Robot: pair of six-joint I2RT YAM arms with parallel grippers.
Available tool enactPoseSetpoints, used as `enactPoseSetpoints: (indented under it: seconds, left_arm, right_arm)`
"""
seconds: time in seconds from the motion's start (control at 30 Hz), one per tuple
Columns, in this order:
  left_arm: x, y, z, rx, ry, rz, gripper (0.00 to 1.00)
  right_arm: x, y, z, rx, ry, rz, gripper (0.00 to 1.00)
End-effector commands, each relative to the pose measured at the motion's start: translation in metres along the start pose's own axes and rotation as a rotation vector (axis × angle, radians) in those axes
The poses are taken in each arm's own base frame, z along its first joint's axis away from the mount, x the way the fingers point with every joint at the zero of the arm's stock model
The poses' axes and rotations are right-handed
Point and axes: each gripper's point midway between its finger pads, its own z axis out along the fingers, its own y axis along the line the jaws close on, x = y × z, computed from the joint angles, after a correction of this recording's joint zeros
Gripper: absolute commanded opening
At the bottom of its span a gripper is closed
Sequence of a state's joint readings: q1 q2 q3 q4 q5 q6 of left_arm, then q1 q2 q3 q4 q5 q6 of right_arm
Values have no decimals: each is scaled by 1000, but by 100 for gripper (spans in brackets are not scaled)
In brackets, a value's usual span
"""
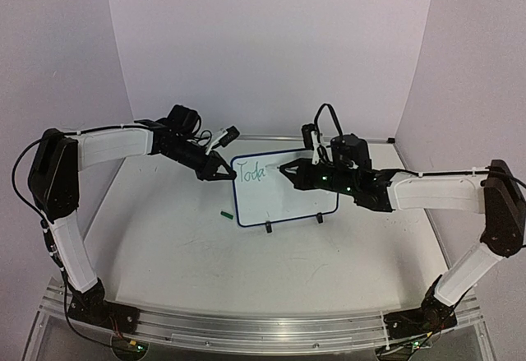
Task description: Write a sentence on the whiteboard
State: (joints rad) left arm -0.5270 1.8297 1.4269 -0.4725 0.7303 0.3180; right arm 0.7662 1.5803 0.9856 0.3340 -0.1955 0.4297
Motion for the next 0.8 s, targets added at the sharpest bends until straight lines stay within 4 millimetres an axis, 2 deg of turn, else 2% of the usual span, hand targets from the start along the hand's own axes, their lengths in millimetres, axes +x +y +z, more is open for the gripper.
enactPoseSetpoints:
  seconds: [0.0, 0.5, 0.77]
  left_arm:
    - [-9, -3, -9, -40, 3, 48, 0]
    - [-8, -3, -8, -39, 7, 50, 0]
    - [-8, -3, -8, -40, 7, 51, 0]
  right_arm:
    - [-23, 6, 1, -8, -59, -17, 0]
    - [-21, -4, 11, 32, -63, -16, 0]
    - [-5, -16, 5, 69, -41, 2, 0]
